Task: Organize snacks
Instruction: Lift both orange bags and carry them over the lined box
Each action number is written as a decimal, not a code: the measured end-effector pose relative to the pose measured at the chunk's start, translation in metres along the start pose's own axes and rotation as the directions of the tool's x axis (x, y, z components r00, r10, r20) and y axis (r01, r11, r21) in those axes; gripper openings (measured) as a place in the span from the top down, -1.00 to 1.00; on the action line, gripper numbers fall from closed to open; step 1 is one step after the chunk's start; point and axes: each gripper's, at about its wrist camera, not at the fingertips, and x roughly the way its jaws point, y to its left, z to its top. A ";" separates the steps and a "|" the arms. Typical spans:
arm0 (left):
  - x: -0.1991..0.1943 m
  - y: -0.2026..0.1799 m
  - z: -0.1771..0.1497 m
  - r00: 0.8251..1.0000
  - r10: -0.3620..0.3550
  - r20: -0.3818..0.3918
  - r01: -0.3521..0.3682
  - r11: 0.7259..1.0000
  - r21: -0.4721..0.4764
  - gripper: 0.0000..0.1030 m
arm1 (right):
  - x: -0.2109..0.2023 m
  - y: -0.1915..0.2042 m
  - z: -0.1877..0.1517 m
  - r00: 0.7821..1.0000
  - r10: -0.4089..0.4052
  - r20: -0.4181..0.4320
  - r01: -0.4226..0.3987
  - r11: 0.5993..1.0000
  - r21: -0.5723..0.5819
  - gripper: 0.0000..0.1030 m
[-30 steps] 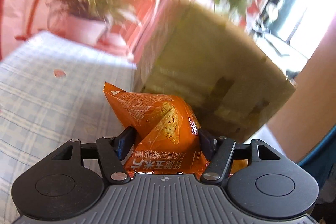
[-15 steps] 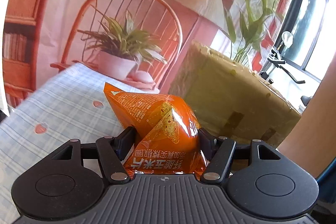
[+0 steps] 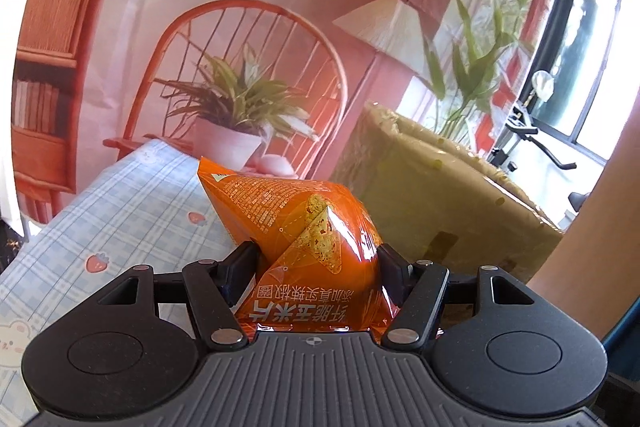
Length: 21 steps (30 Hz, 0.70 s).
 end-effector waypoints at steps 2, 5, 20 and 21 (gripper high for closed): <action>0.000 -0.004 0.002 1.000 -0.018 0.002 0.018 1.000 0.017 -0.32 | -0.004 0.000 0.004 1.000 0.002 0.016 -0.002 1.000 0.000 -0.21; -0.001 -0.014 0.009 0.998 -0.062 0.007 0.061 0.995 0.077 -0.32 | -0.010 0.001 0.012 0.999 0.004 0.043 -0.003 1.000 -0.002 -0.21; -0.003 -0.086 0.083 0.957 -0.285 0.052 0.258 0.920 0.295 -0.33 | -0.035 0.002 0.096 0.968 0.062 0.244 -0.055 0.998 -0.035 -0.20; -0.001 -0.090 0.088 0.955 -0.293 0.049 0.266 0.917 0.299 -0.33 | -0.034 0.001 0.102 0.965 0.067 0.252 -0.060 0.998 -0.036 -0.20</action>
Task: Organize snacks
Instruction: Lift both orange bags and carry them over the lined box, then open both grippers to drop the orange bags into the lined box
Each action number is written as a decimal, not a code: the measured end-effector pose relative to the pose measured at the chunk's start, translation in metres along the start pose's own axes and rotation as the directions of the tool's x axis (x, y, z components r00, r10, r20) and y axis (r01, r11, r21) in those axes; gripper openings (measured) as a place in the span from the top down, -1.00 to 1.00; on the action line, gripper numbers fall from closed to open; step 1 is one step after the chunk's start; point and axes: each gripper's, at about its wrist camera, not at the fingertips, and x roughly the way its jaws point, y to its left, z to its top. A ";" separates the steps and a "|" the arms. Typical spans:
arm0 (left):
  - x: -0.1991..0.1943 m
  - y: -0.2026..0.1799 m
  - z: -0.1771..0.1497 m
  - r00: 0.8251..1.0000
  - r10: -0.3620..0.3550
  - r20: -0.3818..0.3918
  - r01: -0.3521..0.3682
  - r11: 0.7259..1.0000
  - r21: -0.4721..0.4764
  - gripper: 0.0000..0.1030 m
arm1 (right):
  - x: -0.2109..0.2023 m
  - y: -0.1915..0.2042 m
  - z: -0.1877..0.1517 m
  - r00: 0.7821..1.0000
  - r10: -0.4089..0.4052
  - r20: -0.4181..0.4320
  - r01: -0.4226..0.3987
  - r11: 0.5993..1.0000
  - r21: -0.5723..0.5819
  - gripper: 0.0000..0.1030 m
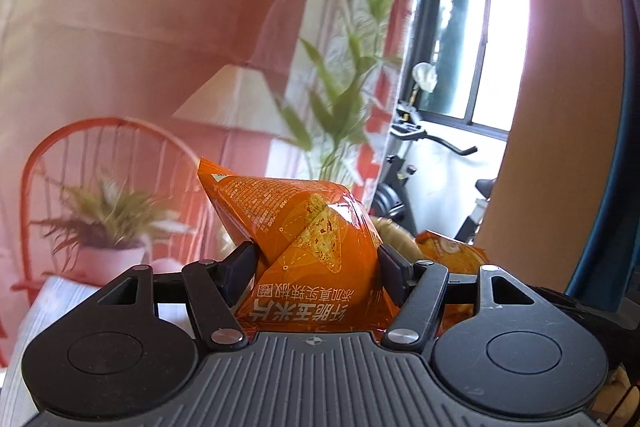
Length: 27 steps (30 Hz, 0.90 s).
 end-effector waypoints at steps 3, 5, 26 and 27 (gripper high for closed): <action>0.013 -0.002 0.015 1.000 -0.009 -0.006 0.009 1.000 0.020 -0.33 | 0.011 -0.004 0.018 1.000 0.012 0.018 -0.012 1.000 -0.007 -0.20; 0.025 -0.001 0.025 1.000 -0.006 -0.015 0.007 1.000 0.029 -0.33 | 0.021 -0.006 0.029 1.000 0.013 0.025 -0.012 0.999 -0.030 -0.20; 0.198 0.016 0.031 0.951 0.109 -0.289 -0.060 0.983 0.175 -0.33 | 0.158 -0.057 0.042 0.989 0.015 -0.147 -0.026 0.997 -0.069 0.13; 0.202 0.015 0.029 0.949 0.110 -0.296 -0.058 0.982 0.180 -0.33 | 0.160 -0.059 0.040 0.989 0.015 -0.148 -0.024 0.998 -0.062 0.13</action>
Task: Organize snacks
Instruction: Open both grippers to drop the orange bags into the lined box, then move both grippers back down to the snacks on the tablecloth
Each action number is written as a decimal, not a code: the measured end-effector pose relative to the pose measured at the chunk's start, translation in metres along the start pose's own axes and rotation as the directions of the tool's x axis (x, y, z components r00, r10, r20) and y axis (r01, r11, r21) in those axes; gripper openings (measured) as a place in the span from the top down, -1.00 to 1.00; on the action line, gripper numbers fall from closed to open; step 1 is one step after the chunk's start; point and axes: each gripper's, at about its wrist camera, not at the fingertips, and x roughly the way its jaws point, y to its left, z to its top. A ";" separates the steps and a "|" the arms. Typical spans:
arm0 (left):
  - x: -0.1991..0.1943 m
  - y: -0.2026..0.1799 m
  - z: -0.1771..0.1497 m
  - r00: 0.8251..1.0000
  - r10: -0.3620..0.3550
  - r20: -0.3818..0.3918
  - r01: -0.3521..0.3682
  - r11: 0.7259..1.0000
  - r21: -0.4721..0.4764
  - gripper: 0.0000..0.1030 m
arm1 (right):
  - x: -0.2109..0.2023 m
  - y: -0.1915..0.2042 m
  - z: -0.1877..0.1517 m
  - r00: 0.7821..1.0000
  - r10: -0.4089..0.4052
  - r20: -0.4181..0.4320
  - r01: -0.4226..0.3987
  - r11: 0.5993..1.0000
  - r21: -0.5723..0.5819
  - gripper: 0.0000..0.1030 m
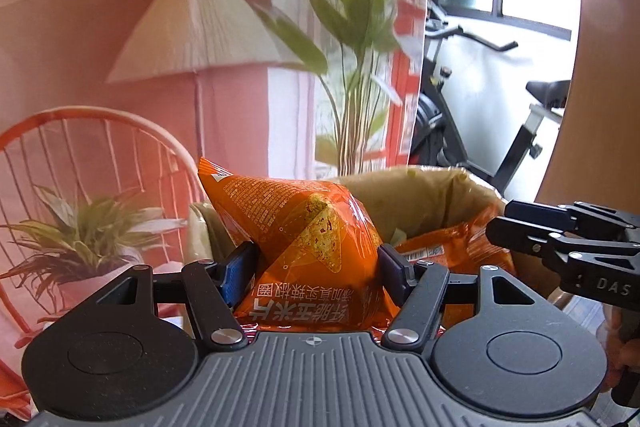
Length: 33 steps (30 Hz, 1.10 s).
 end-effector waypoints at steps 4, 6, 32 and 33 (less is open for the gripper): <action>0.015 -0.004 0.003 0.999 0.026 -0.024 -0.025 0.999 0.039 -0.35 | 0.004 -0.005 -0.007 1.000 -0.014 -0.020 0.014 1.000 0.010 0.13; 0.018 -0.005 0.003 0.999 0.040 -0.026 -0.038 0.998 0.053 -0.40 | 0.005 -0.006 -0.009 0.999 -0.019 -0.027 0.019 1.000 0.014 0.13; -0.157 0.023 -0.023 0.994 0.052 0.098 -0.038 0.990 -0.139 -0.68 | -0.104 0.023 -0.022 0.998 -0.068 -0.015 0.069 0.996 0.056 -1.00; -0.165 0.021 -0.028 0.994 0.051 0.099 -0.036 0.989 -0.143 -0.68 | -0.109 0.024 -0.026 0.998 -0.060 -0.022 0.061 0.997 0.054 -1.00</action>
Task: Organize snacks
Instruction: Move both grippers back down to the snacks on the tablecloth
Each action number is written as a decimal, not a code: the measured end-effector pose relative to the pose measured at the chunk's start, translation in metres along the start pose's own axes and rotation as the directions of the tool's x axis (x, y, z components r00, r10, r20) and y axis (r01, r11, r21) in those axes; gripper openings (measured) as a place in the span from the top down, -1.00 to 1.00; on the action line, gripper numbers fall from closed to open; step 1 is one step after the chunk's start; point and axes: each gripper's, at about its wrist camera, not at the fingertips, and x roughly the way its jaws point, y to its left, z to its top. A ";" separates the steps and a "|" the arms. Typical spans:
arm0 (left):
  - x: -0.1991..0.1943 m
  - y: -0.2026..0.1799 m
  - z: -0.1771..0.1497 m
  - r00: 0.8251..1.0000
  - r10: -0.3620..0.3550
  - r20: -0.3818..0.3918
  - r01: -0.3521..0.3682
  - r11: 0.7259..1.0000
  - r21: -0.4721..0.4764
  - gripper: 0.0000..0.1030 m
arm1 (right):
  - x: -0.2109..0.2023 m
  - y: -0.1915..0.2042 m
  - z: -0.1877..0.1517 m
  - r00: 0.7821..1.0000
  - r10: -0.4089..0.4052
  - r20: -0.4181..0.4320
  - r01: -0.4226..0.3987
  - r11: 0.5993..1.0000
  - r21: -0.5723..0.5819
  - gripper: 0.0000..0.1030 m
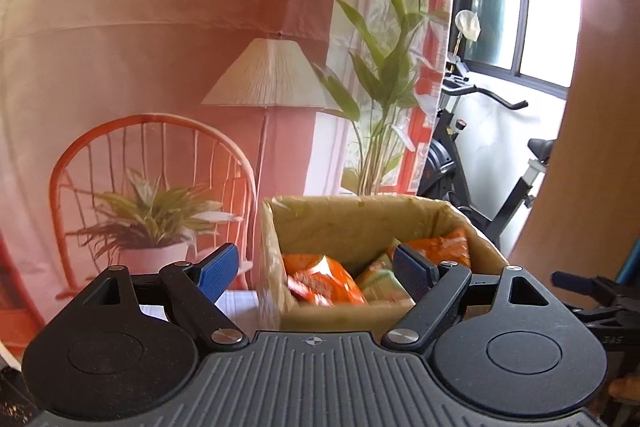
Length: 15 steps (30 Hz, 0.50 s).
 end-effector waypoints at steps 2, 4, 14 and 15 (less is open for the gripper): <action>-0.015 -0.001 -0.012 1.000 -0.007 -0.008 0.007 1.000 -0.007 -0.73 | -0.010 0.003 -0.009 1.000 0.010 -0.019 -0.011 1.000 -0.009 -1.00; -0.028 -0.002 -0.027 1.000 -0.015 -0.022 0.014 1.000 -0.017 -0.73 | -0.019 0.006 -0.020 0.999 0.002 -0.034 -0.002 1.000 -0.008 -1.00; -0.049 -0.008 -0.124 0.992 -0.070 -0.106 0.062 0.995 -0.077 -0.74 | -0.058 0.035 -0.081 0.997 -0.033 -0.074 0.034 0.999 0.015 -1.00; -0.050 -0.013 -0.135 0.992 -0.068 -0.110 0.062 0.996 -0.062 -0.76 | -0.061 0.037 -0.087 0.996 -0.043 -0.082 0.045 0.999 0.021 -1.00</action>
